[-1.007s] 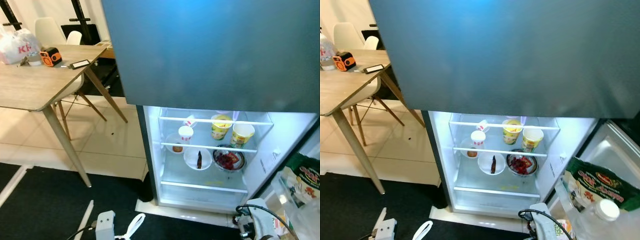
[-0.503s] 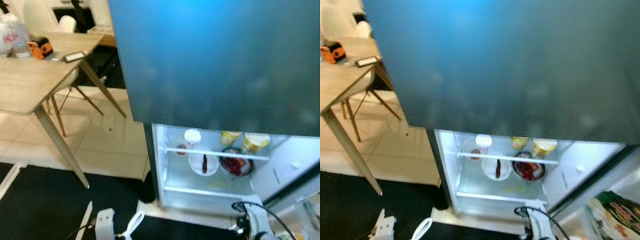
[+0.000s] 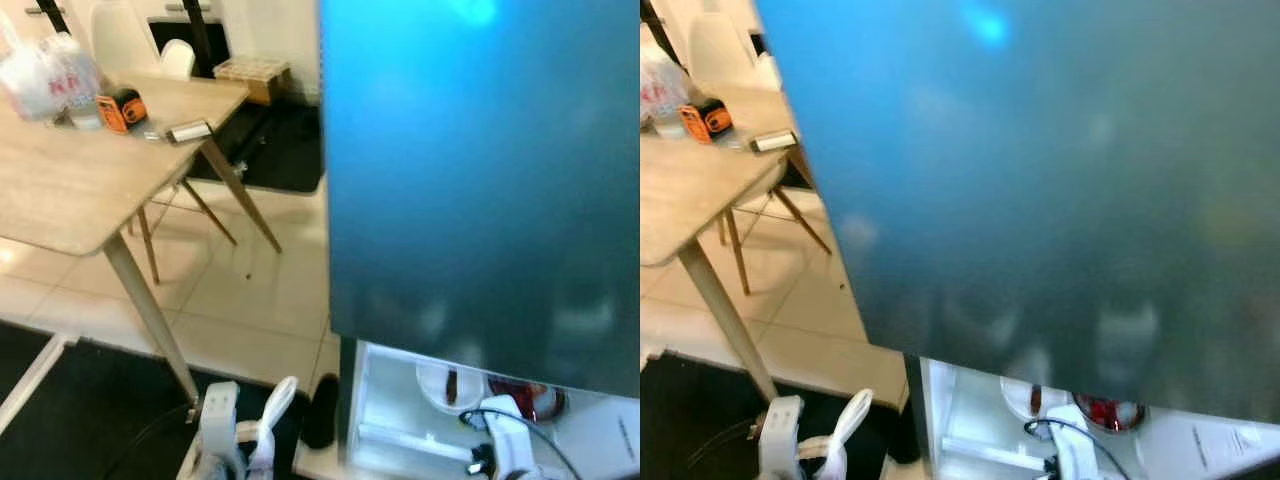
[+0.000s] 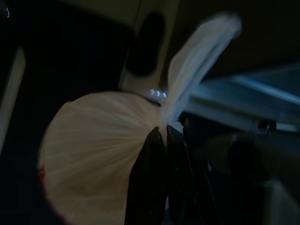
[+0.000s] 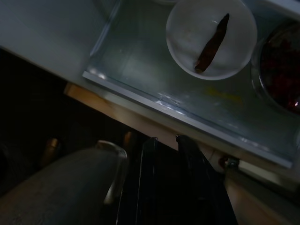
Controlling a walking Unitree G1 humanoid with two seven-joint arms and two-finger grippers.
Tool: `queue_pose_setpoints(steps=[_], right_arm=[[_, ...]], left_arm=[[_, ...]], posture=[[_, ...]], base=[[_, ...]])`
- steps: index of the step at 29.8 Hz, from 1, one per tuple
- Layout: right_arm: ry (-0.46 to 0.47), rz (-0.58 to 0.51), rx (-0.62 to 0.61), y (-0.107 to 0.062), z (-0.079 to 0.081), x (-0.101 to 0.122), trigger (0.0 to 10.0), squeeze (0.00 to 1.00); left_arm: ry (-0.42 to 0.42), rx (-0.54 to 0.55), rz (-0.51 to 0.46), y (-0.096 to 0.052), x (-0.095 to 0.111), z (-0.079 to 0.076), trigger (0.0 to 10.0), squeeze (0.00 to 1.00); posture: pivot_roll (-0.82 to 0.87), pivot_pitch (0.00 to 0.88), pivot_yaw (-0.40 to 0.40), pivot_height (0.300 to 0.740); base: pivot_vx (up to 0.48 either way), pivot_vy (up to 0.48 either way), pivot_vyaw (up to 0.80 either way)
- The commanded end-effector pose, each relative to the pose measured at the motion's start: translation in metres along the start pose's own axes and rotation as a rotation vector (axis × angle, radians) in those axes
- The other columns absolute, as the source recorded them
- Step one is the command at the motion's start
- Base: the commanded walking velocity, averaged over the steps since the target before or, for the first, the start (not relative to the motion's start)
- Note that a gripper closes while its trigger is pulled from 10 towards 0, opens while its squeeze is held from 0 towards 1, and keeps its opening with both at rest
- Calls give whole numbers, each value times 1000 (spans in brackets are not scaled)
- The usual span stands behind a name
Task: Restocking fridge
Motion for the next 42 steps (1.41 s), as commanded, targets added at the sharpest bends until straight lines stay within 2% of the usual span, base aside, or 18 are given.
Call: queue_pose_setpoints(steps=[1,14,26,34,42], right_arm=[[13,4,-12,-2,-5,-3,10000,0],[16,19,-5,-2,-4,-6,10000,0],[34,30,3,-2,-3,-7,10000,0],[36,30,34,-1,1,-7,10000,0],[40,15,42,-1,2,-3,10000,0]], left_arm=[[-11,-15,21,0,-5,-4,10000,0],[-6,-54,57,-2,-18,-13,10000,0],[-14,-45,112,-8,-37,-13,10000,0],[-20,-44,121,-9,-40,-12,10000,0],[-34,-42,119,-10,-40,-12,10000,0]], posture=[[-56,10,29,740],[-54,10,30,740],[-54,7,31,740],[-52,8,30,740],[-53,5,30,740]], base=[[0,0,0],[0,0,0],[0,0,-739],[0,0,-740],[0,0,0]])
Point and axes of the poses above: a point about 5 cm out from each wrist's last joint towards the gripper, its own y axis pointing out of the wrist towards the gripper, its own x axis along the axis of the wrist's last joint, z = x × y, the point moved 5 cm from there along y, pointing out of the wrist towards the gripper, and after that the axes turned 15 degrees about y, right-handed, at the moved point
